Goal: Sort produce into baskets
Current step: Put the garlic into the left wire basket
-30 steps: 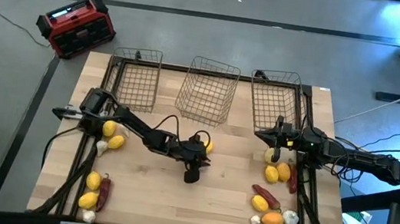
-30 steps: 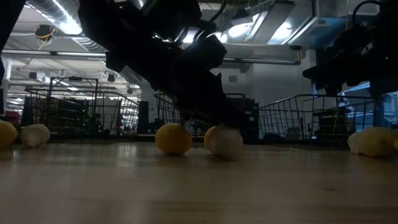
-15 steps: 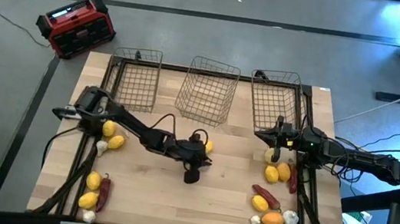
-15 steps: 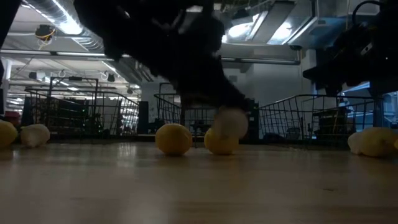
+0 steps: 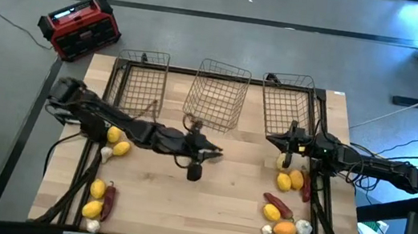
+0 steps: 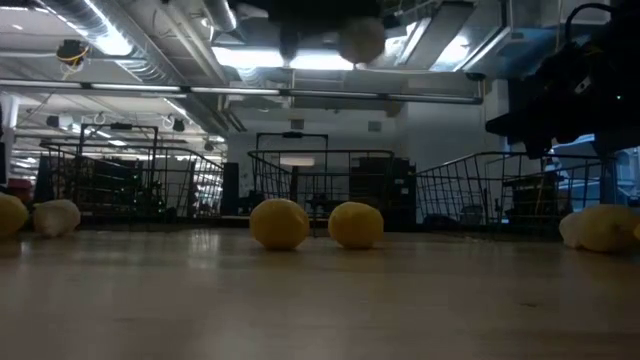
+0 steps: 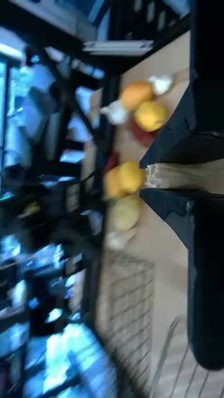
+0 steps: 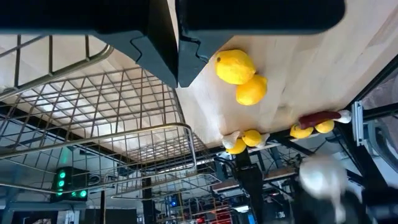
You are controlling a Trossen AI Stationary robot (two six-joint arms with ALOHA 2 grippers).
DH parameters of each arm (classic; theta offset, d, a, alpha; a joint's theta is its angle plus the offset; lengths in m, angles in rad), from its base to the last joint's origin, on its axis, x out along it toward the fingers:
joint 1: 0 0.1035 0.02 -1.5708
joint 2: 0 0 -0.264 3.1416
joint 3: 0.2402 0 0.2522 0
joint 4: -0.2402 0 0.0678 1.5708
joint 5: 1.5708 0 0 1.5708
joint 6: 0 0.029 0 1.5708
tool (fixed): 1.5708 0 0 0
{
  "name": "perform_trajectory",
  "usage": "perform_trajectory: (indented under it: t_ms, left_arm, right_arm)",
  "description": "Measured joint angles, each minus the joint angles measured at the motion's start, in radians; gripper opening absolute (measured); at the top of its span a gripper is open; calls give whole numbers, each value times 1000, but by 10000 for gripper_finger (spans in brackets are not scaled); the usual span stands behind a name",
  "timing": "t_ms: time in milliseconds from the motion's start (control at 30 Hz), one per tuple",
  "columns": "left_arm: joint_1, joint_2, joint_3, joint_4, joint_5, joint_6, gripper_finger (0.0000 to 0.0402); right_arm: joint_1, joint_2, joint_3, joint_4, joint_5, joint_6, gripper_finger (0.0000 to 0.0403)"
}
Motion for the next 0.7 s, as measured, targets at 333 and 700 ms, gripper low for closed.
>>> perform_trajectory:
  t_ms: [333, 700]
  left_arm:
    - [33, -257, 0, -301, -271, 64, 54]
    - [170, -442, 0, -850, -442, -177, 58]
  right_arm:
    - [0, 0, 0, -2, 2, -1, 14]
    - [0, 0, 0, -20, 48, -2, 14]
